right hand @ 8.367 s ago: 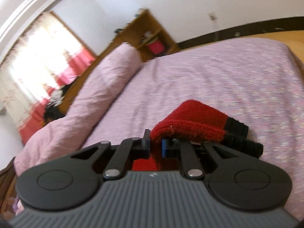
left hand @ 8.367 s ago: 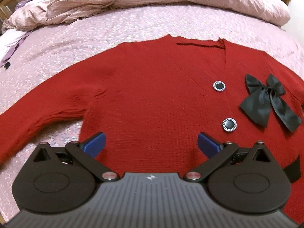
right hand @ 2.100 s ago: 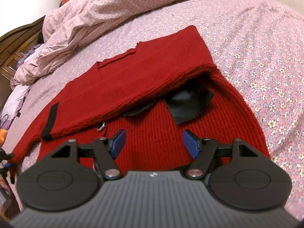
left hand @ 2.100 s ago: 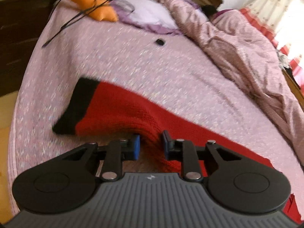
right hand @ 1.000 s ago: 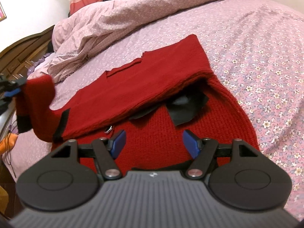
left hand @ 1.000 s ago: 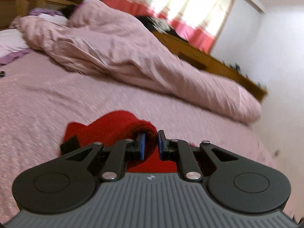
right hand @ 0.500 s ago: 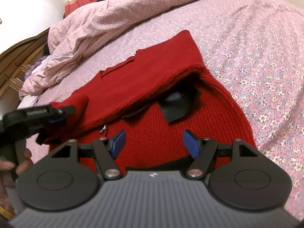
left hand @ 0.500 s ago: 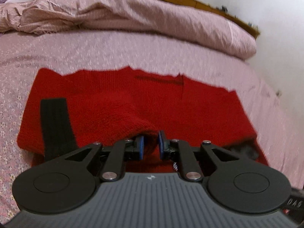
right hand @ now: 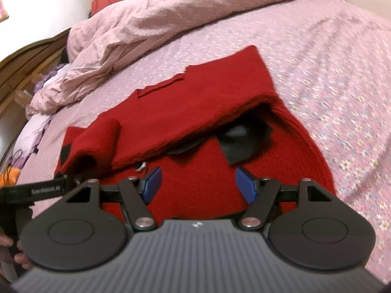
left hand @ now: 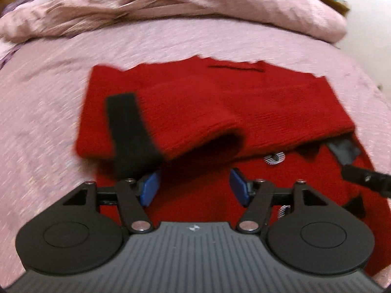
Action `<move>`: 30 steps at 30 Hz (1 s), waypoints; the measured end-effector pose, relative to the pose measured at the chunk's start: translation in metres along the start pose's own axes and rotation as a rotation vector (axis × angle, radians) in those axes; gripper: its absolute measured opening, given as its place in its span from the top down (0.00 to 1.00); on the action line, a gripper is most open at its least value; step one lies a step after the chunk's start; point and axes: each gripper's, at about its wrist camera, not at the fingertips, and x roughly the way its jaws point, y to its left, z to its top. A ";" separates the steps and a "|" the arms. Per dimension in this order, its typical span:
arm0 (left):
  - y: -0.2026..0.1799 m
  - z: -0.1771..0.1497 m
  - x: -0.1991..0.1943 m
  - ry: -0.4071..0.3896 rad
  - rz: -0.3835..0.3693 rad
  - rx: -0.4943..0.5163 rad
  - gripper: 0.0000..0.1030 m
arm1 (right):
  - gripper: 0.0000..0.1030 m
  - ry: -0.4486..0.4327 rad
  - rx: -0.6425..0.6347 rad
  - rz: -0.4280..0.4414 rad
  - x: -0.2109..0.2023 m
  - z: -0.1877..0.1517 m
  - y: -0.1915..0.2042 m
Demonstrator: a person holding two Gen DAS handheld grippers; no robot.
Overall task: Fold small clothes
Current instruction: 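Fold the held sleeve across the body toward the right gripper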
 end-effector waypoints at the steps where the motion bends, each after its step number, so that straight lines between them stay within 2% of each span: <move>1: 0.007 -0.003 -0.002 0.006 0.017 -0.018 0.33 | 0.33 0.004 -0.020 0.006 0.002 0.001 0.005; 7: 0.040 -0.009 -0.007 0.014 0.140 -0.061 0.32 | 0.32 0.014 -0.146 0.051 0.010 0.009 0.040; 11: 0.054 -0.013 -0.002 0.026 0.178 -0.086 0.30 | 0.33 0.019 -0.264 0.062 0.021 0.011 0.073; 20: 0.062 -0.017 0.006 0.033 0.188 -0.102 0.27 | 0.33 0.043 -0.484 0.070 0.051 0.009 0.136; 30: 0.072 -0.018 0.008 0.030 0.178 -0.137 0.25 | 0.34 -0.042 -0.699 0.017 0.072 0.005 0.181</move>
